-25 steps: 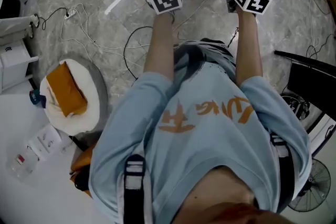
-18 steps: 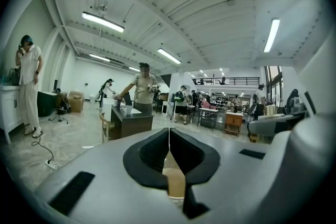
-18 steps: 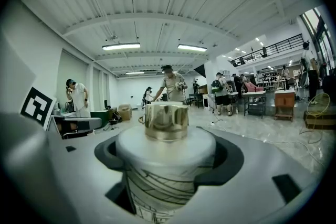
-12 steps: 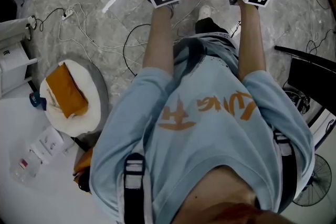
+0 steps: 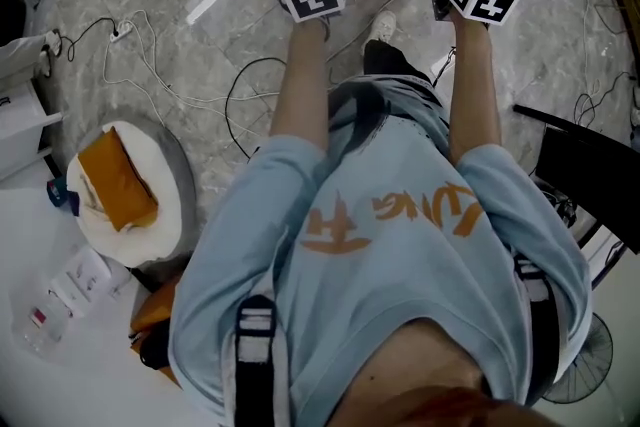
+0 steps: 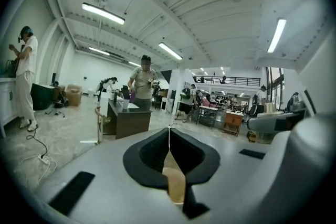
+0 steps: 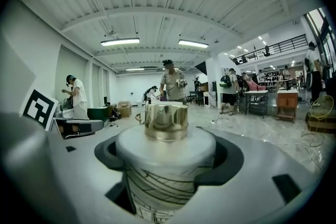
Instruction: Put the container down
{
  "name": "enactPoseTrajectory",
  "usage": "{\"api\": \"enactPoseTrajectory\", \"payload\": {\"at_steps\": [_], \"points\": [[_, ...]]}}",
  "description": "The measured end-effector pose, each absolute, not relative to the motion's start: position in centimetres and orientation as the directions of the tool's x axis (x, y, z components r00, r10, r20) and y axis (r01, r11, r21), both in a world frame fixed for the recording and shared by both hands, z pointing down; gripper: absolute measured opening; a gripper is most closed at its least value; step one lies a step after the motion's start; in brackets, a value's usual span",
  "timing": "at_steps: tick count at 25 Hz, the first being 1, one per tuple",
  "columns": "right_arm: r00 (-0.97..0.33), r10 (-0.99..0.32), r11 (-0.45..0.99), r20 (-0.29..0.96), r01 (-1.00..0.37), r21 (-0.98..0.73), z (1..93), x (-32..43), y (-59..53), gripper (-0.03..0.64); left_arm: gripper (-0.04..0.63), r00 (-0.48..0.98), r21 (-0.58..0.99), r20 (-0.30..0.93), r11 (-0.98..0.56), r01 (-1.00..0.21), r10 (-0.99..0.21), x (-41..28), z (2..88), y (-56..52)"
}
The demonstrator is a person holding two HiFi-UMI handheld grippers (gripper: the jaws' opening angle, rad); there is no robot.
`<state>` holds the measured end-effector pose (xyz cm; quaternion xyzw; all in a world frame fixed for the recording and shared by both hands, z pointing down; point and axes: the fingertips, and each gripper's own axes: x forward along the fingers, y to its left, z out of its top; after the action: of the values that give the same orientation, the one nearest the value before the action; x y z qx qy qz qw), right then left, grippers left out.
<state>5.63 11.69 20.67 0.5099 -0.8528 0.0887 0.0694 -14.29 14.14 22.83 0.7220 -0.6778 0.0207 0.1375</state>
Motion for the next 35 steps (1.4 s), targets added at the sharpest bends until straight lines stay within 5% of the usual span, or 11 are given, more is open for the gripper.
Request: {"api": "enactPoseTrajectory", "payload": {"at_steps": [25,35], "points": [[-0.493,-0.807,0.415,0.324,-0.865,-0.283,30.1,16.9,-17.2,0.36,0.032,0.134,0.096,0.407,-0.103,-0.99,-0.903,-0.6,29.9,-14.9],[-0.543,-0.761,0.418,0.354,-0.829,-0.372,33.9,16.7,-20.8,0.359,0.032,0.113,0.04,0.469,-0.106,-0.994,-0.876,0.7,31.6,-17.4]]}}
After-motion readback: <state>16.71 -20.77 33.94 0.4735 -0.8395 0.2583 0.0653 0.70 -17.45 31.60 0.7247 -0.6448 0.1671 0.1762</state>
